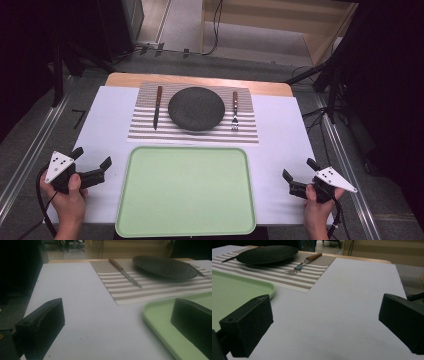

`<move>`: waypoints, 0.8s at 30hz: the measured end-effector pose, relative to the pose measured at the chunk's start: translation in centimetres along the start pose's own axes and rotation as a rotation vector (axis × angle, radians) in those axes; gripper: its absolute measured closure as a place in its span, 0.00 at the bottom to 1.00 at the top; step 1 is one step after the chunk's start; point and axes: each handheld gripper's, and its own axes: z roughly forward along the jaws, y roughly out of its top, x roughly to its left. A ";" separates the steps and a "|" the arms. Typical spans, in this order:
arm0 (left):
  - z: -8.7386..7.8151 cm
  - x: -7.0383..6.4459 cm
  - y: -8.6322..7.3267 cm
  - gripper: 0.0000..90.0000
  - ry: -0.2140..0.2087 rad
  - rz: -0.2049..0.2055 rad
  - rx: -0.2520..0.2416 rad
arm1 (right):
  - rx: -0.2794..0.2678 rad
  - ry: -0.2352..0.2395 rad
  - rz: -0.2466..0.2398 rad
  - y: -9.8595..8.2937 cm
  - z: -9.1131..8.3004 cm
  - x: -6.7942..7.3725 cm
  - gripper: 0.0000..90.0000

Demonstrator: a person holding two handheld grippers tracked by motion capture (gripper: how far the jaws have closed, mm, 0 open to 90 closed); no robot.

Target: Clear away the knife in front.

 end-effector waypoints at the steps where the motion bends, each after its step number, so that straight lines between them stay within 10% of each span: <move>1: 0.0 0.0 0.0 0.00 0.000 0.000 0.000 | 0.000 0.000 0.000 0.0 0.0 0.0 0.00; 13: 0.1 -1.6 3.3 0.00 -0.025 0.020 0.001 | 0.006 -0.001 -0.006 0.0 0.3 0.1 0.00; 24: 3.4 -2.3 7.2 0.00 -0.064 0.025 0.014 | 0.007 0.009 -0.020 -0.1 0.4 0.3 0.00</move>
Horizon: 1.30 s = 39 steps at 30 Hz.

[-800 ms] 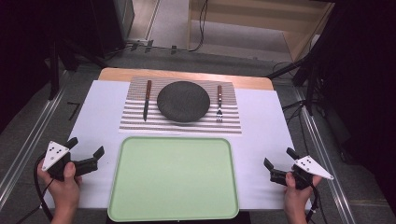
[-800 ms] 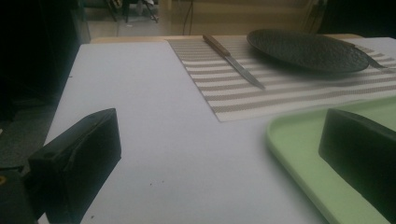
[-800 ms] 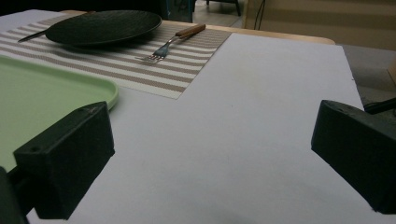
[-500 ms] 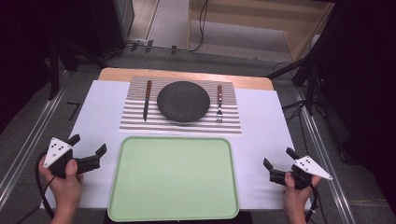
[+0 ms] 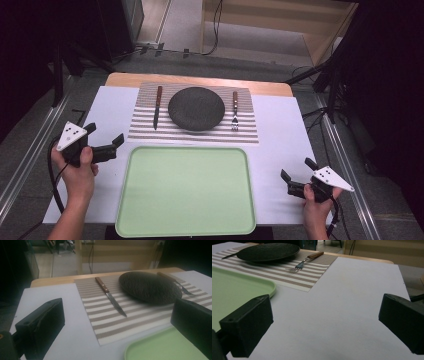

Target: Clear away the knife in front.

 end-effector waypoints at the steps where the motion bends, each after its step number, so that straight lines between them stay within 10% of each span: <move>1: 0.4 0.0 0.3 0.00 -0.005 -0.002 0.002 | 0.000 0.000 0.000 0.0 0.0 0.0 0.00; 7: 2.7 0.1 1.9 0.00 -0.058 -0.028 0.017 | -0.013 0.012 -0.005 -0.1 -0.1 0.0 0.00; 39: 13.8 0.2 5.7 0.35 0.014 -0.059 0.187 | 0.003 0.013 -0.029 -0.1 0.1 0.3 0.00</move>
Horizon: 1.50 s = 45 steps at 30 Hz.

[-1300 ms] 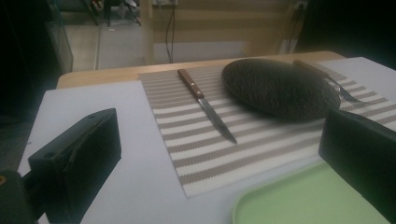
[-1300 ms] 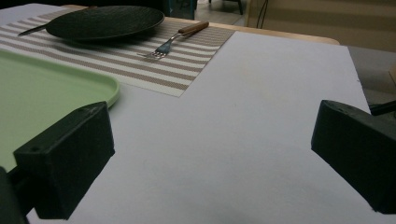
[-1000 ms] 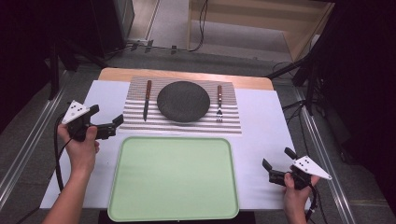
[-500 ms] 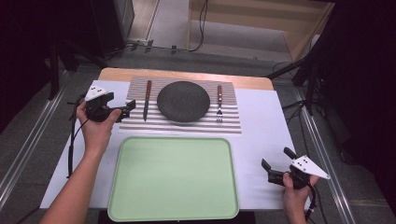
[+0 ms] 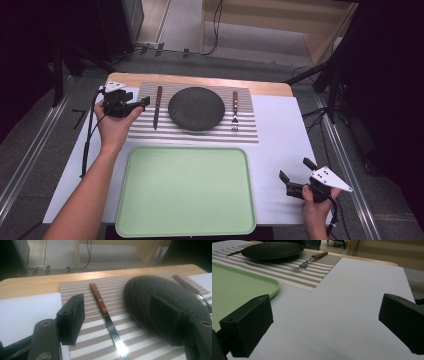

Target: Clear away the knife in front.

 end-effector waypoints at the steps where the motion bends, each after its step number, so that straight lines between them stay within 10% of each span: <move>1: 0.3 0.0 0.1 0.37 0.003 -0.001 0.006 | -0.001 0.001 -0.005 0.0 0.0 0.0 0.00; 21: 6.9 0.2 1.6 0.55 0.030 0.017 0.191 | 0.011 -0.008 -0.006 0.0 0.2 0.1 0.00; 31: 9.5 0.6 1.7 0.68 0.015 -0.068 0.311 | 0.020 -0.018 -0.006 0.0 0.2 0.1 0.00; 45: 11.9 0.3 1.0 0.74 0.095 -0.105 0.374 | 0.018 -0.021 -0.004 0.0 0.3 0.0 0.00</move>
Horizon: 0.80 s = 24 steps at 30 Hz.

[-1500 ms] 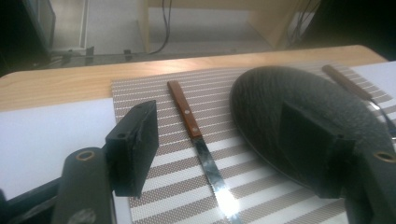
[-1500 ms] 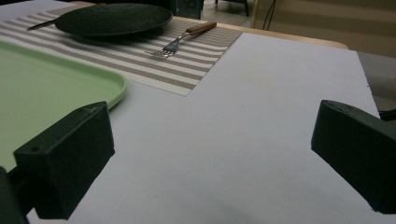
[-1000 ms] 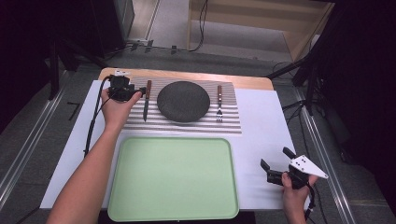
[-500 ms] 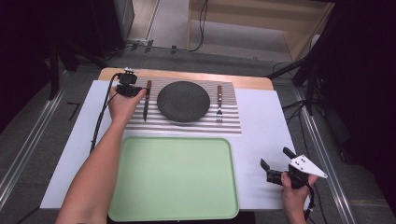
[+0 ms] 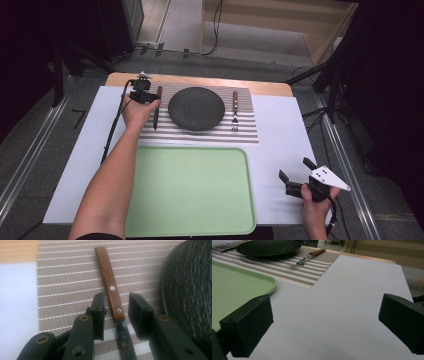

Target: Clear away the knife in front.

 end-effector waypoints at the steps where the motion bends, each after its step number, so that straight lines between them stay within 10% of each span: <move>1: 0.1 -0.1 0.0 0.74 0.009 0.003 0.006 | 0.001 -0.001 0.001 0.0 0.0 0.0 0.00; 17: 1.2 -1.0 -0.6 0.83 0.065 0.024 0.026 | 0.004 -0.001 0.006 0.0 0.0 0.0 0.00; 24: 1.2 -0.7 -0.8 0.85 0.049 -0.036 0.007 | 0.009 -0.005 0.009 0.0 0.1 0.0 0.00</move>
